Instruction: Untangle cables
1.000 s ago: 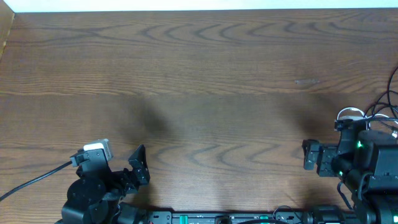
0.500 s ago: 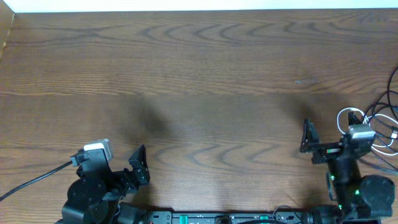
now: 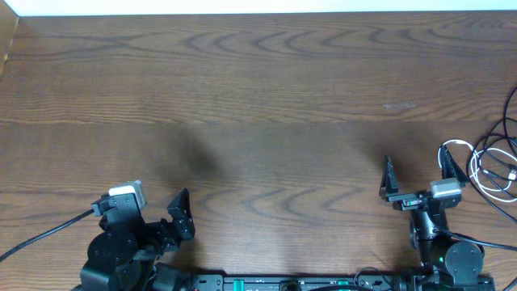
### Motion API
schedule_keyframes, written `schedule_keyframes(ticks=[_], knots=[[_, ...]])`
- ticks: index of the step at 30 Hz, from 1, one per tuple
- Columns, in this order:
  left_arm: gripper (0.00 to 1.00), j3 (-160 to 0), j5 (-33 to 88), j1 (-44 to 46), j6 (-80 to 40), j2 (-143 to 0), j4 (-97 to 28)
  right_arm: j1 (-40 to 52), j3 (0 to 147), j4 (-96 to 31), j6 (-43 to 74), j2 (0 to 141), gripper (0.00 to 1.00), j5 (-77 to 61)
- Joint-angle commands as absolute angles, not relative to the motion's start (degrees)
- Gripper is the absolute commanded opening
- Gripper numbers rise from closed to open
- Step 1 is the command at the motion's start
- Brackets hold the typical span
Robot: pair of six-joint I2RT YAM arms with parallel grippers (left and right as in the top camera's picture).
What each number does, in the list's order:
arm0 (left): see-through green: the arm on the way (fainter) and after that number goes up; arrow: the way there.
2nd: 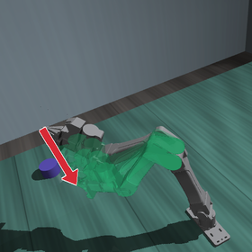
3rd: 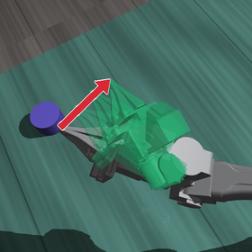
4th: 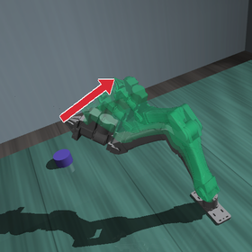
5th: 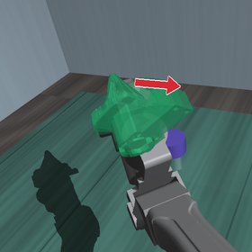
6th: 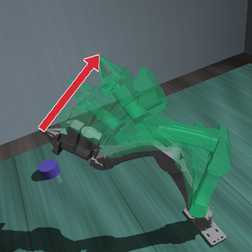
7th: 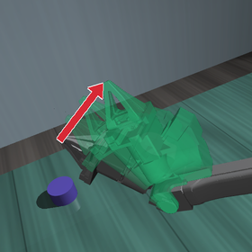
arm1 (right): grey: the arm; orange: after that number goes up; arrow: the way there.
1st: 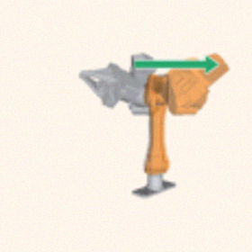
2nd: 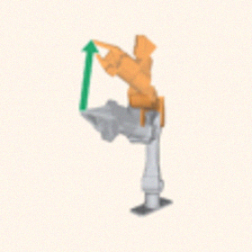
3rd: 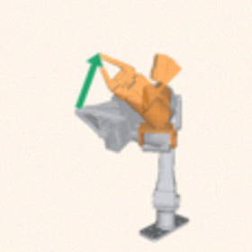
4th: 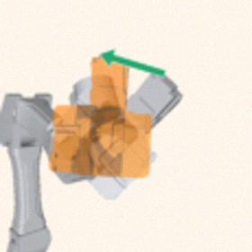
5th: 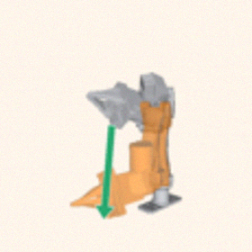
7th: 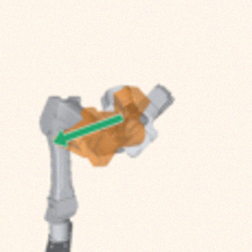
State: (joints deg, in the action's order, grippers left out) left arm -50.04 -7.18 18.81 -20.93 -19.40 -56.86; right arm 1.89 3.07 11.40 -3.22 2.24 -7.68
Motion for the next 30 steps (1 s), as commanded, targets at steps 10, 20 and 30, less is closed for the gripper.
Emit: schedule_keyframes(ticks=[10,20,30], knots=[[0.96,-49.82,-7.05,18.61,-20.38,-19.29,-56.93,3.11,0.30,7.11,-4.62,0.27,0.99,0.08],[0.97,-49.82,-7.07,18.61,-20.38,-19.29,-56.93,3.09,0.27,-4.32,-5.02,0.27,0.99,-0.54],[0.97,-49.82,-7.05,18.61,-20.38,-19.29,-56.93,3.09,0.27,-4.34,-11.31,0.27,0.99,-0.56]])
